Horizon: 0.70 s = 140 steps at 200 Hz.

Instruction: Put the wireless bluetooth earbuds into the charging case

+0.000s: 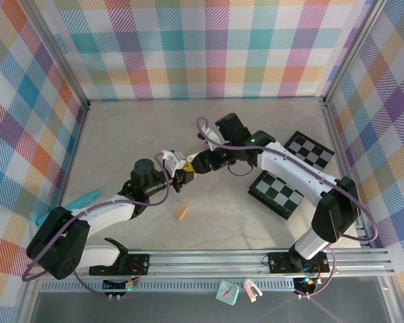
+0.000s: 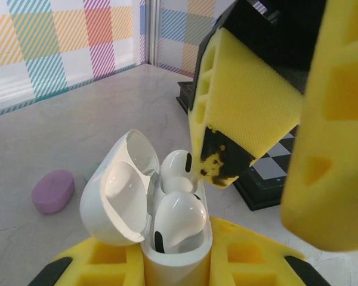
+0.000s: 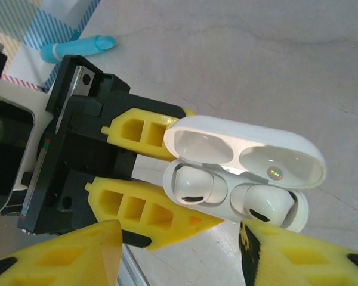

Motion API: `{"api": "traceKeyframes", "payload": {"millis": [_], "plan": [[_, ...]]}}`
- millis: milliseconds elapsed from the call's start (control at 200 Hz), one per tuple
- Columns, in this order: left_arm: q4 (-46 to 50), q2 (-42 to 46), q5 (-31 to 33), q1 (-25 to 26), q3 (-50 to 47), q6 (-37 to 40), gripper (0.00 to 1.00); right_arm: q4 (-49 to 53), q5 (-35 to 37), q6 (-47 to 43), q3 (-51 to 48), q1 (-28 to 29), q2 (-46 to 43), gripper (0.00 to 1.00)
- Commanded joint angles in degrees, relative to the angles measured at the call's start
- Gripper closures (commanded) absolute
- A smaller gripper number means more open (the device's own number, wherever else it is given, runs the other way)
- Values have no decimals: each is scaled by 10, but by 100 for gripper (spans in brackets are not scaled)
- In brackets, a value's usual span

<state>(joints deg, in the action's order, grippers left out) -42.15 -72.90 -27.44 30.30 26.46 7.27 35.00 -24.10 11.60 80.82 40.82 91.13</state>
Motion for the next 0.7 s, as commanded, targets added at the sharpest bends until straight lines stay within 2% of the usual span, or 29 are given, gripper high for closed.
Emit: {"api": "traceKeyframes", "payload": {"millis": [0,175,355,545,695], "plan": [[-44,7,-16,0,8,-3,100,-35,-26,5,-19,-11,-35,44],[-55,11,-28,-5,0,1,100,-62,-28,20,-42,-36,-64,43],[-48,27,-31,-5,-18,56,100,-73,-2,38,-34,-46,-68,39],[-27,49,-23,-4,-27,108,100,21,82,55,56,-51,-5,36],[-1,61,-26,-4,-20,136,100,55,93,53,100,-47,40,34]]}}
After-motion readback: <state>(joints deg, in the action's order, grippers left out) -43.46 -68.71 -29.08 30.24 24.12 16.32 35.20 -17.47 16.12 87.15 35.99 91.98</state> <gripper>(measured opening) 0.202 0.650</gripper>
